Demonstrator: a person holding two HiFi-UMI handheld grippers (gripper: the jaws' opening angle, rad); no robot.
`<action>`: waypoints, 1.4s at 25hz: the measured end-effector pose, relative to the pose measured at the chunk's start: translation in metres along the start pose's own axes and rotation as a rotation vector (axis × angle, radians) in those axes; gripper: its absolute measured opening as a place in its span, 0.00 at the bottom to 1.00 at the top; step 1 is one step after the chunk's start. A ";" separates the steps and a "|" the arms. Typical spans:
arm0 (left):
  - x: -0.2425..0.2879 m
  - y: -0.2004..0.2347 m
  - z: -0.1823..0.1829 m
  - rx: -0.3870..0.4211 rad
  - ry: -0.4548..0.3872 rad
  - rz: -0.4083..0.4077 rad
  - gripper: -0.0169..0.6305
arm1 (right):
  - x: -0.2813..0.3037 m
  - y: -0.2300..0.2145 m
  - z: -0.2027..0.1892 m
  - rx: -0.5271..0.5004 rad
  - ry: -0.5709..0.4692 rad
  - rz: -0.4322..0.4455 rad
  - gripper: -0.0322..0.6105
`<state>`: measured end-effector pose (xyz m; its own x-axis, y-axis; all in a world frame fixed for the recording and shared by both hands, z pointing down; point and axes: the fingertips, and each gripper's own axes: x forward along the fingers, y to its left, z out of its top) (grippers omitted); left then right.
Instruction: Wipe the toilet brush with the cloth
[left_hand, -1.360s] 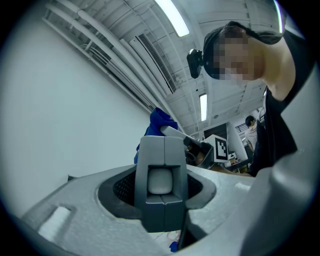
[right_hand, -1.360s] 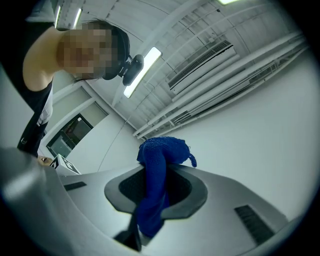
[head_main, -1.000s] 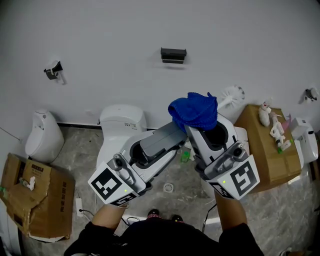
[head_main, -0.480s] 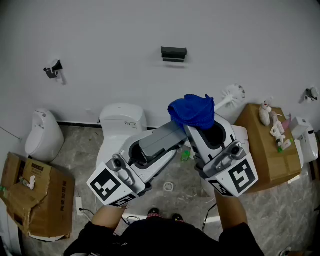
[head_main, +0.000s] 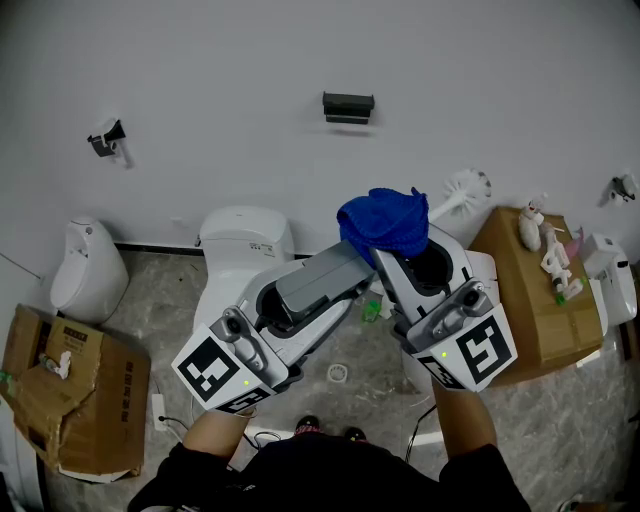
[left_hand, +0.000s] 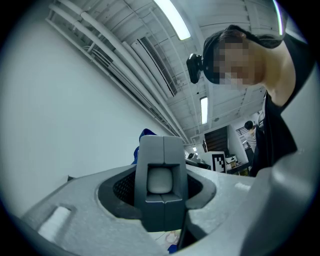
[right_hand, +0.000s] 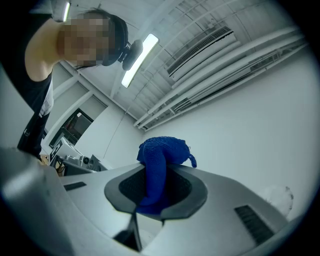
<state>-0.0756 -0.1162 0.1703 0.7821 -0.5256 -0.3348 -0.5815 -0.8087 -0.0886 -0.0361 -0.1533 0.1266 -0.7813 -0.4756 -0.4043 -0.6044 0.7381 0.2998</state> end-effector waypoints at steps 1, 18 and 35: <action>0.000 0.000 0.000 0.000 0.000 0.000 0.32 | 0.000 0.000 0.000 -0.001 0.000 -0.001 0.18; 0.000 -0.001 0.003 0.023 -0.001 0.008 0.32 | -0.001 -0.009 -0.002 -0.012 0.019 -0.023 0.18; 0.000 -0.003 0.007 0.040 0.000 0.015 0.31 | -0.008 -0.031 -0.007 -0.014 0.027 -0.076 0.18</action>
<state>-0.0759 -0.1122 0.1646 0.7732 -0.5378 -0.3361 -0.6018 -0.7894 -0.1213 -0.0124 -0.1764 0.1267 -0.7368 -0.5427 -0.4031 -0.6641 0.6929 0.2808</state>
